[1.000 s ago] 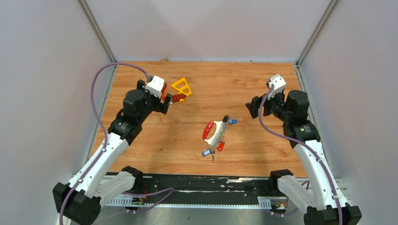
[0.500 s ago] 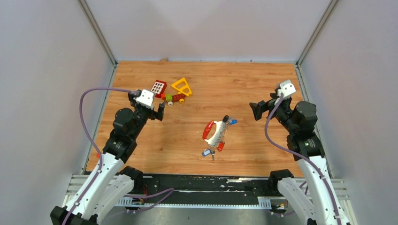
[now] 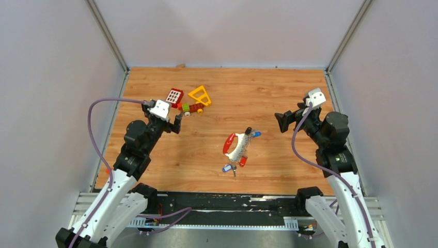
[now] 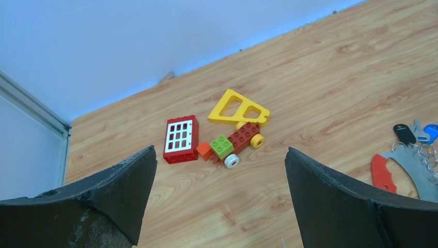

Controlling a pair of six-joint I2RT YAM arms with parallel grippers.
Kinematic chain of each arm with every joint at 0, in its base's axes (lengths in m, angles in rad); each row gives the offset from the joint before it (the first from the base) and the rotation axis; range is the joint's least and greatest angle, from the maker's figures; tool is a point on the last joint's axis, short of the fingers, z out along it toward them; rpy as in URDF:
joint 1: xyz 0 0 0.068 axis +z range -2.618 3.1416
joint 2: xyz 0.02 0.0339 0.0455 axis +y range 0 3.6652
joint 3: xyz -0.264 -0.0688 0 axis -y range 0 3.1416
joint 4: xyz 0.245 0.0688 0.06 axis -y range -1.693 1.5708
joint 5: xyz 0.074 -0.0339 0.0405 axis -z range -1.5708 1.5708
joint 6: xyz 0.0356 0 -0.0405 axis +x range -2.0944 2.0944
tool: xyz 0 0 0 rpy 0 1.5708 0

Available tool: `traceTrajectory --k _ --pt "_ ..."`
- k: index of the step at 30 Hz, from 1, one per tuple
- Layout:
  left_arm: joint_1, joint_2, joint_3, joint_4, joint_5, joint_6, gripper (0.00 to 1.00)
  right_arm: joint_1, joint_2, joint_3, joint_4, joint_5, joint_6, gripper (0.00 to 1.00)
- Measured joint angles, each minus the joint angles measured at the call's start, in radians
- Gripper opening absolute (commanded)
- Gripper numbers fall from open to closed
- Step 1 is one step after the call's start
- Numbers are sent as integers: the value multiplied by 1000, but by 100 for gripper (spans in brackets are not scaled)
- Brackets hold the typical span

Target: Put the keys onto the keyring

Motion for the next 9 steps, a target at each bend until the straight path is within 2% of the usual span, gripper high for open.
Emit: traceTrajectory --k 9 --pt "1 1 -14 3 24 0 100 0 -2 -7 0 0 0 100"
